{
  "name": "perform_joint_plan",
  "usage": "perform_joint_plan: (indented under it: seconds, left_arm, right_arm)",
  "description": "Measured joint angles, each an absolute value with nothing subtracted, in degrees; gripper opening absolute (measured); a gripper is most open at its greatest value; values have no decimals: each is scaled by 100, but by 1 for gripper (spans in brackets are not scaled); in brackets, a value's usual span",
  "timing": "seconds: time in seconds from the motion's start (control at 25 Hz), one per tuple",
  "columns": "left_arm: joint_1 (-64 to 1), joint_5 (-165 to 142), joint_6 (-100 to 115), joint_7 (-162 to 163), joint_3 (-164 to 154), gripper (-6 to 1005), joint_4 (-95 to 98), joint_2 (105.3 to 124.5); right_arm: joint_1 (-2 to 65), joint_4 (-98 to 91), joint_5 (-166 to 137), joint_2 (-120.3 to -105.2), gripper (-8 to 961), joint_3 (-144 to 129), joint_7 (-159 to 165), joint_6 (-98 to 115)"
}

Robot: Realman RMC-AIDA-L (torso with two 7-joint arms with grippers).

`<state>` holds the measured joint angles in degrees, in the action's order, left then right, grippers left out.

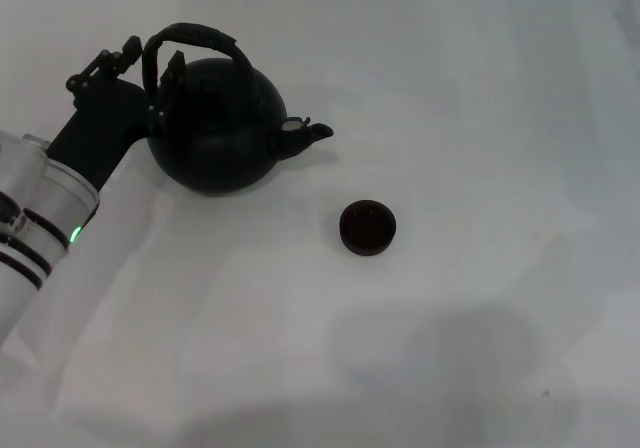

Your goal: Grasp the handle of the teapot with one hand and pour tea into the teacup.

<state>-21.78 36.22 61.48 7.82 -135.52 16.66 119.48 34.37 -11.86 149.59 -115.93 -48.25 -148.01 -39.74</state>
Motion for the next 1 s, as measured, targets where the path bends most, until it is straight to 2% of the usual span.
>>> perform_joint_plan:
  seconds: [0.24,0.44,1.0]
  left_arm:
    - [-2110,3621,6244,776,-13552,540,1668,11941]
    - [-1963,3625,6511,779,-13552,608,1640,11936]
    - [-1561,4749,7306,829,-13491,606,1632,11939]
  right_arm:
    - [3437,-1186,14959,-11593,863,-4825,-14801,-3974]
    - [3437,-1186,14959,-11586,863,-4825,-14801,-3974]
    - [3397,-1187,14958,-11589,864,-4844,-14801,-3986]
